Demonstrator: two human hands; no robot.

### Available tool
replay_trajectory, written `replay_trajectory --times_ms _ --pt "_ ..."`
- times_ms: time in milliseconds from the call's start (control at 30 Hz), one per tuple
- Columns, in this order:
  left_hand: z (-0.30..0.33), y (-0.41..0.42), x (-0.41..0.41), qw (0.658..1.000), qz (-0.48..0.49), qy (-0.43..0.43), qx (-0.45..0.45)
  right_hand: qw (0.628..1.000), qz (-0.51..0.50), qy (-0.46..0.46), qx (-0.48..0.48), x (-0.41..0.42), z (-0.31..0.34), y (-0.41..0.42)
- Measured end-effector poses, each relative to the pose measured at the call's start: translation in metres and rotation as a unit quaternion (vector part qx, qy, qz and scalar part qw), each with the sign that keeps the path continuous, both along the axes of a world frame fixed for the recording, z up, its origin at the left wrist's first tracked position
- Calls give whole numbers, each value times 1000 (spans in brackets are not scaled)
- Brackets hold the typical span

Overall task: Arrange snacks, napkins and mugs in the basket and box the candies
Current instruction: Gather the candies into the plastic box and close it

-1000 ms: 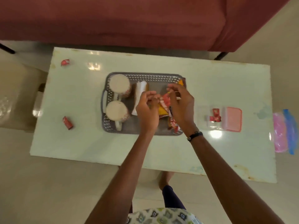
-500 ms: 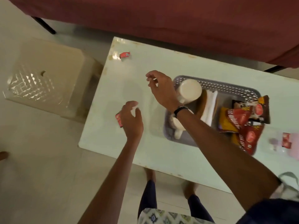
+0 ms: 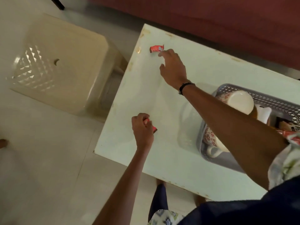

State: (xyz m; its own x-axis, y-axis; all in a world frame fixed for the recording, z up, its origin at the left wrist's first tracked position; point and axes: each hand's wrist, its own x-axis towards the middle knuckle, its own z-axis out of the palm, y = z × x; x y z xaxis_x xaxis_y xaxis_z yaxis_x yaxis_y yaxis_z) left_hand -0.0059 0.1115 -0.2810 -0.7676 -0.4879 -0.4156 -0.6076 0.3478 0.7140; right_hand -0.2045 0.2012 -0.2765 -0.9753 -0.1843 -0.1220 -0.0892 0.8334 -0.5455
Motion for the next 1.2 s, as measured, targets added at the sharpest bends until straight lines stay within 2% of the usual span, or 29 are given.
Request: replay_trajectory --times_ms 67,300,500,567,667,833,967,1067,1200 --pt "-4 -6 2 999 27 9 25 999 23 24 39 -15 -1 -10" --pt "-10 -16 7 998 12 9 60 986 114 -15 119 -24 -13 -19" --pt "-3 -11 8 993 66 2 94 990 73 66 96 64 -26 11" --pt "2 -6 9 990 92 4 111 993 63 59 81 95 -25 23" --pt "17 8 12 986 100 24 132 999 18 39 10 127 -11 37" --pt "57 53 12 973 100 51 200 988 -76 78 -111 164 37 72" --pt "85 104 16 974 58 53 212 980 -113 109 -121 191 66 122" --pt "97 150 24 982 3 59 180 973 -146 126 -126 210 80 172" --pt "112 231 42 981 -35 82 174 949 -243 120 -162 244 93 254"
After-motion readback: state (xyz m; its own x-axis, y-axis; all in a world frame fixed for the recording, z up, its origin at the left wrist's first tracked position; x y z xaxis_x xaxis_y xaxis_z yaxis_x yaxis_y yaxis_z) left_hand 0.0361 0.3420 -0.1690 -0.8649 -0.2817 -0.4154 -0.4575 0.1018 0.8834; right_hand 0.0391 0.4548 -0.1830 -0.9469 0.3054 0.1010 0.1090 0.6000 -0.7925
